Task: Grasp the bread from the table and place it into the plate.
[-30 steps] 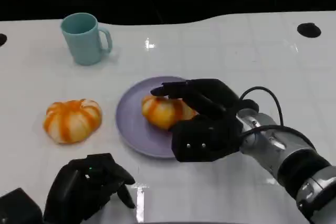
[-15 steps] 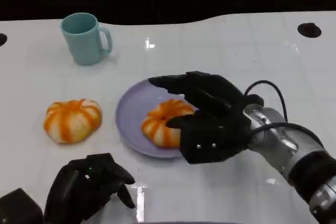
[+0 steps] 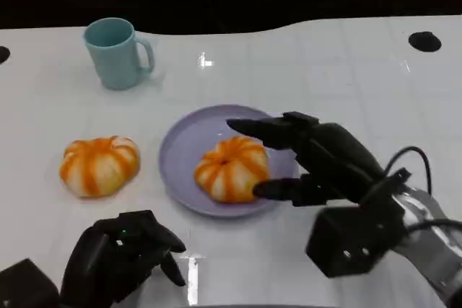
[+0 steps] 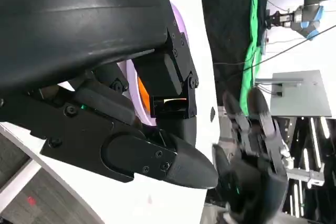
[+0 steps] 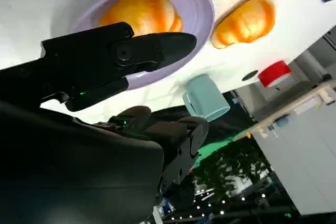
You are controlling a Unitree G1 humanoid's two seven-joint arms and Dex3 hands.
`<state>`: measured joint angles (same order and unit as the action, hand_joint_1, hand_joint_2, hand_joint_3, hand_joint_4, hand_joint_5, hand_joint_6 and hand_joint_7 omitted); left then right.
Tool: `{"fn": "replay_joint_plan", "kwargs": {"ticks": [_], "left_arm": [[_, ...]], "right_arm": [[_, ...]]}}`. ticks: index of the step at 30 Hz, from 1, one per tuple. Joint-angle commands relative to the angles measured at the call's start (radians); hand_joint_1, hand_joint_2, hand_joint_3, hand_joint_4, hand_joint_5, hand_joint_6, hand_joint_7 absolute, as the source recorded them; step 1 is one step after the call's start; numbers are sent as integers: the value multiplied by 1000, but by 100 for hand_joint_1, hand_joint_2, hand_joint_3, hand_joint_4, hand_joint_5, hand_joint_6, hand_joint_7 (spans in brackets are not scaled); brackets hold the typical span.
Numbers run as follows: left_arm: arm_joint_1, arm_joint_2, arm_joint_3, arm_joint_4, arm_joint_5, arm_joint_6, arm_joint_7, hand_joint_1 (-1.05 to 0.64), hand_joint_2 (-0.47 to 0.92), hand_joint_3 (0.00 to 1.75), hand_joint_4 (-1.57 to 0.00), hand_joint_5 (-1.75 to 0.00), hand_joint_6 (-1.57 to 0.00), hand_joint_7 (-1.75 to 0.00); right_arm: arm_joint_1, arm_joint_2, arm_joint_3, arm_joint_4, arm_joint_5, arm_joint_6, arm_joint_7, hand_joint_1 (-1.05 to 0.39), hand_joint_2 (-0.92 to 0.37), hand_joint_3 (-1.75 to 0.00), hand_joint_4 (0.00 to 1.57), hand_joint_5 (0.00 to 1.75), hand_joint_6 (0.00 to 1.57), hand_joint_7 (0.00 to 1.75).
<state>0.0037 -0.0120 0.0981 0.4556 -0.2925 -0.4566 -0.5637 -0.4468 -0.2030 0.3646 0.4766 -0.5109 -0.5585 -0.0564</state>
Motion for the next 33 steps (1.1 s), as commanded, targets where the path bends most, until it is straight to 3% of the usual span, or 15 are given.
{"fn": "replay_joint_plan", "kwargs": {"ticks": [1, 4, 6, 9, 11, 14, 24, 33], "left_arm": [[-1, 11, 4, -3, -9, 7, 2, -93, 92, 10, -110, -124, -116, -77], [-5, 12, 4, 4, -6, -1, 0, -93, 92, 11, -110, -124, -115, -77], [-4, 11, 4, 1, -4, 4, 5, -93, 92, 11, -110, -124, -115, -77], [-4, 11, 3, -1, -4, 8, 7, -93, 92, 11, -109, -124, -115, -77], [-4, 10, 4, -1, -4, 8, 7, -93, 92, 11, -109, -124, -115, -77], [-9, 11, 4, 5, -4, 5, 4, -93, 92, 11, -109, -125, -115, -78], [-12, 12, 4, 3, -3, 7, 5, -92, 92, 12, -108, -125, -113, -79], [-5, 14, 5, -13, -8, 20, 5, -90, 92, 12, -104, -131, -109, -86]], "right_arm": [[81, -39, -43, -62, 38, -66, -17, -43, -92, -15, 46, 79, 64, 20], [130, -47, -65, -81, 51, -112, -35, -35, -90, -12, 53, 101, 74, 30], [158, -52, -79, -97, 43, -138, -54, -30, -86, -21, 58, 117, 74, 49], [195, -69, -97, -116, 56, -182, -54, -19, -56, -78, 67, 154, 73, 97], [212, -76, -107, -127, 60, -196, -49, -13, -46, -102, 74, 165, 77, 112], [254, -100, -131, -140, 56, -243, -62, -7, -34, -134, 88, 164, 84, 124], [363, -141, -192, -198, 48, -267, -65, -4, -25, -144, 88, 167, 84, 129], [440, -131, -217, -244, 47, -245, -70, -4, -21, -147, 87, 174, 80, 138]]}}
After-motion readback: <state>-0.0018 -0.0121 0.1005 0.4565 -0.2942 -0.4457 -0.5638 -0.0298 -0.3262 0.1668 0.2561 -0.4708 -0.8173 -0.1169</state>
